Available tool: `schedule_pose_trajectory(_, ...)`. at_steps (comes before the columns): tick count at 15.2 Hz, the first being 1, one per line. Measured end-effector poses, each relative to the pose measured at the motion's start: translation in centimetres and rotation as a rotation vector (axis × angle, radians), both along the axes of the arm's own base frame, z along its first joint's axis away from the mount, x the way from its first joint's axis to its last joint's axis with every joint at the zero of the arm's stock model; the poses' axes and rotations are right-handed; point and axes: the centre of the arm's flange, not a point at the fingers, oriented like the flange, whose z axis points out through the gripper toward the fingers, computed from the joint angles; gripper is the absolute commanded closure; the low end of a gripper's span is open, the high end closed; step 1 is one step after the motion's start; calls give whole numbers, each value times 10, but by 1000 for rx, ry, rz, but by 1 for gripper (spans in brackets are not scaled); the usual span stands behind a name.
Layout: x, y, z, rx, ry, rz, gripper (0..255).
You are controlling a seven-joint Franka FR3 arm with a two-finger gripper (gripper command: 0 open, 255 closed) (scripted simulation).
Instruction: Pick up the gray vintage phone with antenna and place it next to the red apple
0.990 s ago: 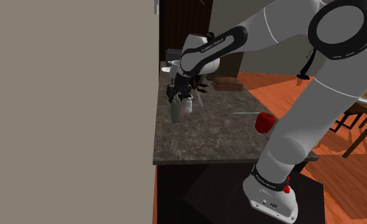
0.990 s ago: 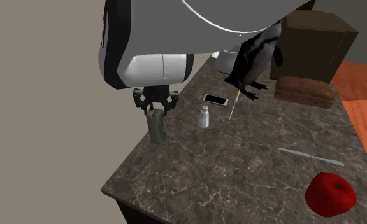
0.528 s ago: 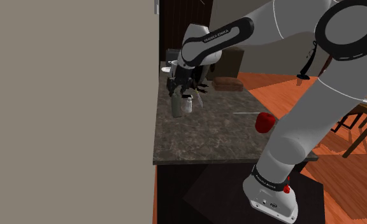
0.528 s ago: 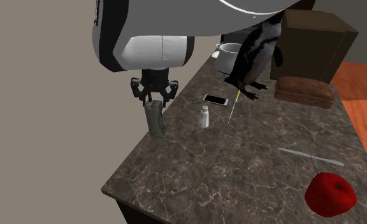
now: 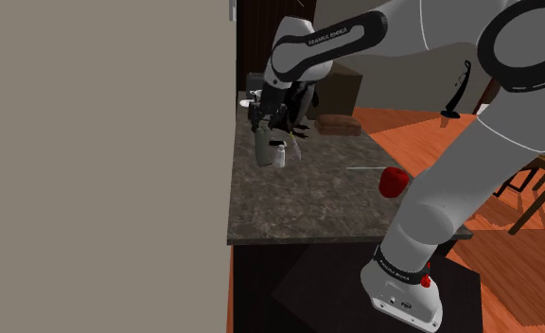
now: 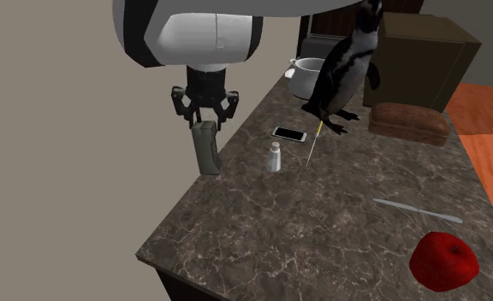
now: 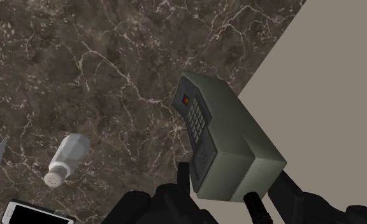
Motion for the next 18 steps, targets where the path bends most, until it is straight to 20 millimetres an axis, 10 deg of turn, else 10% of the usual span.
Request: schedule_pose_trajectory(18, 0, -2, 93, 0, 0, 0, 255)
